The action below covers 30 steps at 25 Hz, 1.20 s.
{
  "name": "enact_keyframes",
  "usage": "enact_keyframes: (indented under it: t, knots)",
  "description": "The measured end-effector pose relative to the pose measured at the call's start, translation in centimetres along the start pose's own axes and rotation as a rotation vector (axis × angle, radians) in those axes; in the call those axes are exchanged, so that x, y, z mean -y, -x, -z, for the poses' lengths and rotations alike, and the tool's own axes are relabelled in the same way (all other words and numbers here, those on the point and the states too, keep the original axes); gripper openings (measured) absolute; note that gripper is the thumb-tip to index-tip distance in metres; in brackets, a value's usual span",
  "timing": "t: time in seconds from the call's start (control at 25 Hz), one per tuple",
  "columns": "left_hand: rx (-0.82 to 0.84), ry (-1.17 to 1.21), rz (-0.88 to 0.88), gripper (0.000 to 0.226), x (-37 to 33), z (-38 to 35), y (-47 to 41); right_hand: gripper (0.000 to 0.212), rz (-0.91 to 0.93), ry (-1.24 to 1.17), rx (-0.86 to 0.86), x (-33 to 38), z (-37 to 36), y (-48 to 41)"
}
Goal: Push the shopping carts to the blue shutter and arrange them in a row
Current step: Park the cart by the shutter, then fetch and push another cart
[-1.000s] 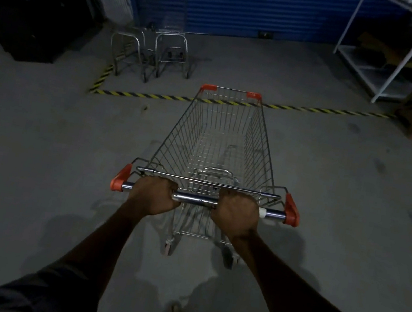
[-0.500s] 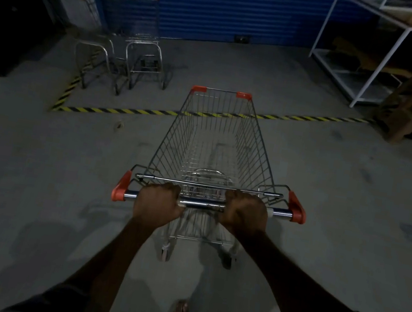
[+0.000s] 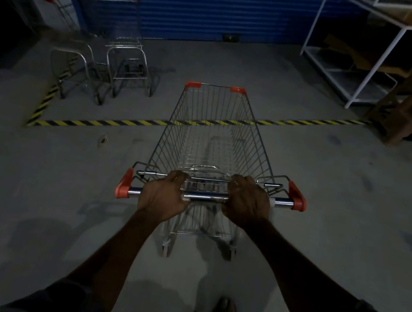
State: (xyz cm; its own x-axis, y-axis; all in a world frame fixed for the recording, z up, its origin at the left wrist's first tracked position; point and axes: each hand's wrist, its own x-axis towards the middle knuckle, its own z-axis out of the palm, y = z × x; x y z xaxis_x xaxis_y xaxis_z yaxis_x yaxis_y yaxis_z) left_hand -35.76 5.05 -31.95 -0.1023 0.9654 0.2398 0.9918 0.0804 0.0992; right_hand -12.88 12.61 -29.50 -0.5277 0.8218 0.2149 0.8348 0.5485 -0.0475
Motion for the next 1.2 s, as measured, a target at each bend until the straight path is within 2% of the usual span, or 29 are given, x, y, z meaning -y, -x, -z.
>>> enact_keyframes:
  t: [0.24,0.44,0.6,0.72,0.8,1.04,1.2]
  knots:
    - [0.012,-0.124,0.018,0.037,3.0,-2.6,-11.9,0.034,0.031,0.035,0.094,-3.8,-3.2,-12.4]
    - [0.047,-0.110,0.076,0.046,5.0,-4.4,-20.9,0.035,0.131,0.071,0.198,-6.7,-4.8,-23.0]
    - [0.191,-0.007,0.118,0.065,6.3,-3.9,-28.1,0.043,0.133,-0.013,0.251,-9.0,-6.2,-31.0]
    - [0.243,0.005,0.115,0.073,7.8,-4.2,-33.1,0.039,0.135,-0.043,0.342,-9.6,-6.8,-36.5]
    - [0.247,0.000,0.126,0.076,9.7,-5.0,-36.8,0.042,0.135,-0.070,0.350,-9.9,-7.3,-40.5]
    - [0.229,-0.017,0.110,0.073,16.8,-7.1,-48.0,0.069,0.015,-0.134,0.349,-8.4,-9.4,-52.4]
    - [0.163,-0.023,0.066,0.068,21.5,-8.0,-55.4,0.058,-0.053,-0.160,0.348,-7.4,-11.1,-60.9]
